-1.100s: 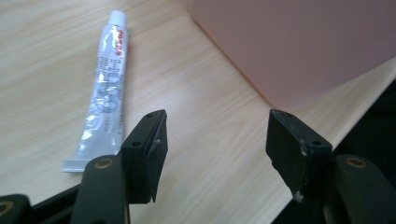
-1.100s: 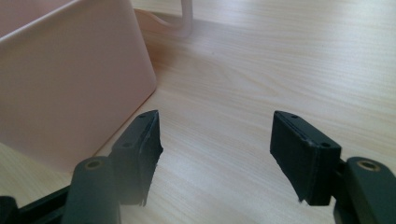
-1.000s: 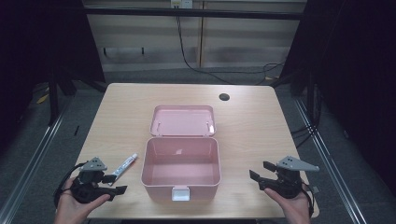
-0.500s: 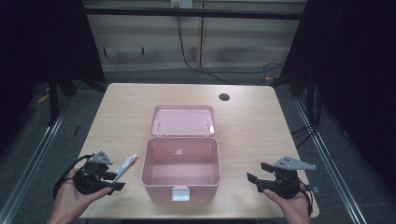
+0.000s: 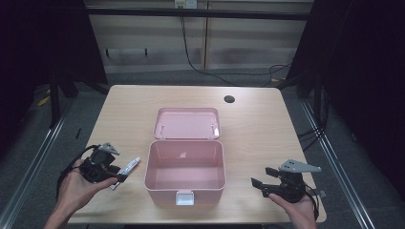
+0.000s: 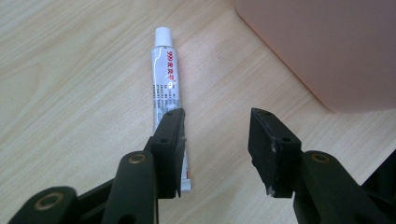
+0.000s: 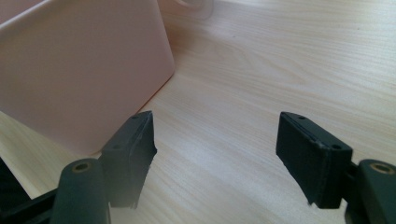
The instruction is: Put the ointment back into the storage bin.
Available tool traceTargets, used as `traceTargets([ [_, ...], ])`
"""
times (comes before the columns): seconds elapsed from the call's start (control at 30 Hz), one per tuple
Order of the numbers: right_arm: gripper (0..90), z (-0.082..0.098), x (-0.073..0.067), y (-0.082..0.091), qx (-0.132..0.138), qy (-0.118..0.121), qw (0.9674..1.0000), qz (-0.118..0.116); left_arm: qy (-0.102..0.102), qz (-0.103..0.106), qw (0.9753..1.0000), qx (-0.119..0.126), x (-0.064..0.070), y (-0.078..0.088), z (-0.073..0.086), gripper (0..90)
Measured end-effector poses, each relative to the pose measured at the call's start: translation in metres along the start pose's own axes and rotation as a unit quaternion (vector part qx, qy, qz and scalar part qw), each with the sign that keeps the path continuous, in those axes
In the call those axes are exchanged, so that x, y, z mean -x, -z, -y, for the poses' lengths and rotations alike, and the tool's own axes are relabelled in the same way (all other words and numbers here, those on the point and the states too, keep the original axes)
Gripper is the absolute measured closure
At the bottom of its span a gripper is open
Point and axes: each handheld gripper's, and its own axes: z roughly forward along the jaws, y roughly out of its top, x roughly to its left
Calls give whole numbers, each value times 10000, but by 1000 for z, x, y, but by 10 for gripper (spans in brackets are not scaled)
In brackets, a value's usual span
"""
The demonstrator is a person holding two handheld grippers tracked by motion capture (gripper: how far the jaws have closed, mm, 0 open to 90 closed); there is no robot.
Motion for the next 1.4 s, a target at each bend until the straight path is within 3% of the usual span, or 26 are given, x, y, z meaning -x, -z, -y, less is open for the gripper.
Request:
traceTargets([
  [0.13, 278, 0, 0, -1, -32, -5, 10000, -24, -12, -52, 10000, -71, -4, -3, -6, 575],
  [0.17, 277, 0, 0, -1, -32, -4, 10000, -17, -95, -83, 9999, -95, -7, -3, -9, 582],
  [0.37, 271, 1, 1, -2, -84, -17, 10000, 9, 37, -177, 9995, -264, -13, -11, -16, 604],
  [0.5, 270, 1, 1, -2, -94, -44, 9999, 4, -32, -220, 9988, -432, -21, -19, -20, 614],
  [0.6, 279, 1, 1, -2, -141, -56, 9999, -57, 96, -266, 9986, -444, -23, -24, -22, 628],
  [0.67, 278, 1, 1, -3, -203, -59, 9998, -70, 65, -224, 9984, -523, -24, -26, -22, 627],
  [0.73, 278, 1, 1, -4, -186, -32, 9998, -76, 90, -327, 9978, -562, -23, -29, -24, 628],
  [0.8, 277, 1, 0, -4, -195, -18, 9998, -89, 55, -241, 9978, -609, -24, -32, -23, 627],
  [1.03, 266, 1, 2, -4, -215, -72, 9997, -89, 5, -262, 9957, -888, -25, -45, -27, 599],
  [1.4, 260, 1, 2, -4, -245, -72, 9996, -87, -34, -220, 9948, -997, -30, -54, -24, 630],
])
